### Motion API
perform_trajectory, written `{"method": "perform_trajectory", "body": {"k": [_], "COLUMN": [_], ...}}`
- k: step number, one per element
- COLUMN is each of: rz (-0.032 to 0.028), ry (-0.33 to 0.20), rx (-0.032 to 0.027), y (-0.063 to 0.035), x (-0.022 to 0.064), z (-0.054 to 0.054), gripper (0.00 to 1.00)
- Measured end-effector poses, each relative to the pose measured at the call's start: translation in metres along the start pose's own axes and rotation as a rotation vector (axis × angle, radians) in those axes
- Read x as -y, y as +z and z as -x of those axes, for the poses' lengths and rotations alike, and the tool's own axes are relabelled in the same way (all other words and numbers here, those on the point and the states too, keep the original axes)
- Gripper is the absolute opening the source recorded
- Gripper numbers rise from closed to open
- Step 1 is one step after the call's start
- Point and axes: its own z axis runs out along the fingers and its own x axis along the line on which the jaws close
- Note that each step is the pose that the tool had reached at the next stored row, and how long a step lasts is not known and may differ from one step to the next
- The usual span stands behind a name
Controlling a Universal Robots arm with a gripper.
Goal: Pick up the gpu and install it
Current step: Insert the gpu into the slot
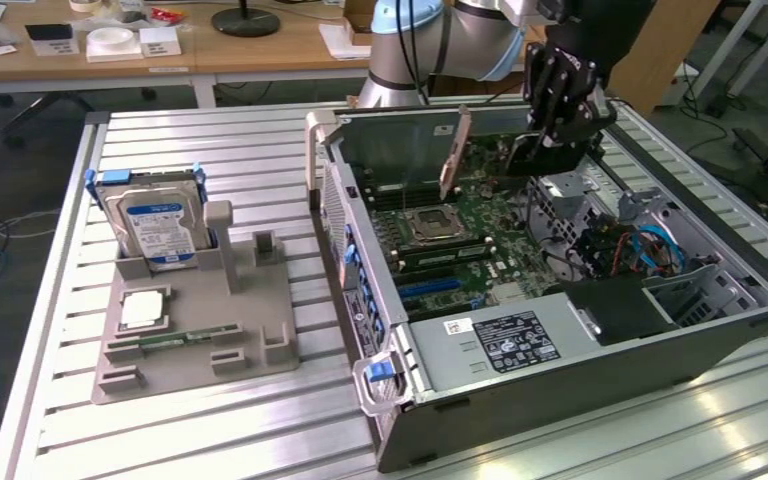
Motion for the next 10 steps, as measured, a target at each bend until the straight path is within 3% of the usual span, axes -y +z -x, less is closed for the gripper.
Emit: {"method": "perform_trajectory", "body": {"k": [10], "rz": [-0.001], "ry": [0.013], "rx": [-0.0015], "y": [0.0066], "x": [-0.0055], "z": [-0.0052], "gripper": [0.27]}}
